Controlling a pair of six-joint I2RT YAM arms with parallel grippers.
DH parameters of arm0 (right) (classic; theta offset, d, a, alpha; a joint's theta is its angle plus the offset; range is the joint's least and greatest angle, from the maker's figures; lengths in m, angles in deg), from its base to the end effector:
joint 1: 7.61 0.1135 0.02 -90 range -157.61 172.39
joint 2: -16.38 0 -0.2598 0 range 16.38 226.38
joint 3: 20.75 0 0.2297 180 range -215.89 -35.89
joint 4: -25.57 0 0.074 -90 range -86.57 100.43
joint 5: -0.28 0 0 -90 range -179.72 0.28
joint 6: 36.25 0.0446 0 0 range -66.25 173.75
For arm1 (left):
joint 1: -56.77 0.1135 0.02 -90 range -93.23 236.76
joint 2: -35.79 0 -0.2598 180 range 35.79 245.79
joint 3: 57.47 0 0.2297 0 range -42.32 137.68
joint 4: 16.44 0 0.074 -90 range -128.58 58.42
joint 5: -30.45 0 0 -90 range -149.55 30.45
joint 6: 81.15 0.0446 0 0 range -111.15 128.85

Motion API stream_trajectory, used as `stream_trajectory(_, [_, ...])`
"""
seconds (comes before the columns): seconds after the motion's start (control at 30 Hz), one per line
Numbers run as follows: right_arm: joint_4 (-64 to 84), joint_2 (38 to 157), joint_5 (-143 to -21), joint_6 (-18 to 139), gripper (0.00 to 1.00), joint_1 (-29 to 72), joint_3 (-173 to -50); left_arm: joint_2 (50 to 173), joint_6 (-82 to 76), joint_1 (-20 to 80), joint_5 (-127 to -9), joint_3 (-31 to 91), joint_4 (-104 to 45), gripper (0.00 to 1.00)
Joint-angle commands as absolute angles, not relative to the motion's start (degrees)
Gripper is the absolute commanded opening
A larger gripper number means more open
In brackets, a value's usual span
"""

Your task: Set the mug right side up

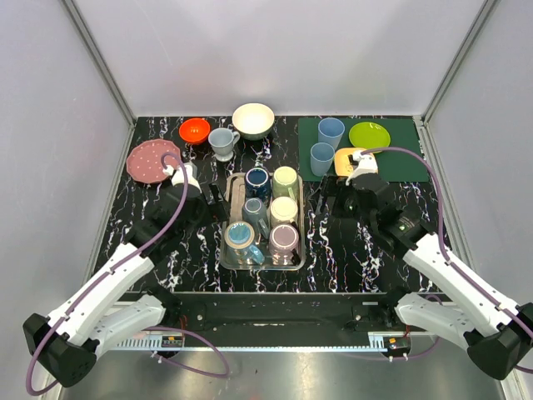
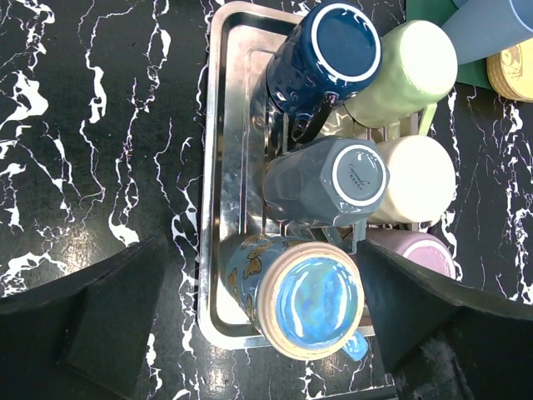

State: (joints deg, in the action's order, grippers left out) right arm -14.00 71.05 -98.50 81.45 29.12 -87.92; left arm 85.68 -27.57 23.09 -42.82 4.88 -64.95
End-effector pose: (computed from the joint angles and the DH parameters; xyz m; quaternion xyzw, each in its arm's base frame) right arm 0.1637 0.1136 0.3214 -0.0271 0.8510 0.2222 0.4751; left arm 0.1496 -0.0843 0.2931 -0.0871 0.8799 -0.1516 0.4418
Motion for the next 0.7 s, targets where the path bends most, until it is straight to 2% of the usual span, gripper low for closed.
stream_trajectory(0.0, [-15.2, 69.1, -103.1, 80.8, 1.0, 29.0, -87.5, 85.2, -26.0, 23.1, -45.0, 4.5, -61.6, 0.99])
stream_trajectory(0.13, [-15.1, 67.8, -106.2, 80.6, 1.0, 29.1, -86.7, 84.0, -24.7, 23.2, -45.9, 3.7, -61.6, 0.99])
stream_trajectory(0.33, [-14.4, 67.3, -100.5, 79.2, 0.99, 29.0, -86.5, 79.9, -23.2, 23.2, -48.7, 1.0, -61.2, 0.99])
stream_trajectory(0.43, [-15.4, 68.7, -99.0, 79.0, 1.0, 29.0, -86.8, 79.0, -27.4, 22.9, -49.4, 0.0, -62.5, 0.99])
stream_trajectory(0.53, [-15.5, 69.5, -99.3, 79.4, 1.0, 29.1, -86.4, 77.8, -35.2, 20.7, -47.5, -2.0, -63.9, 0.99])
stream_trajectory(0.63, [-15.1, 70.2, -99.7, 79.9, 1.0, 29.1, -85.8, 79.1, -45.7, 13.3, -40.0, -1.4, -68.1, 0.99])
stream_trajectory(0.67, [-15.1, 70.4, -99.7, 79.9, 1.0, 29.0, -85.7, 80.3, -48.6, 10.4, -33.4, -0.3, -72.6, 0.99])
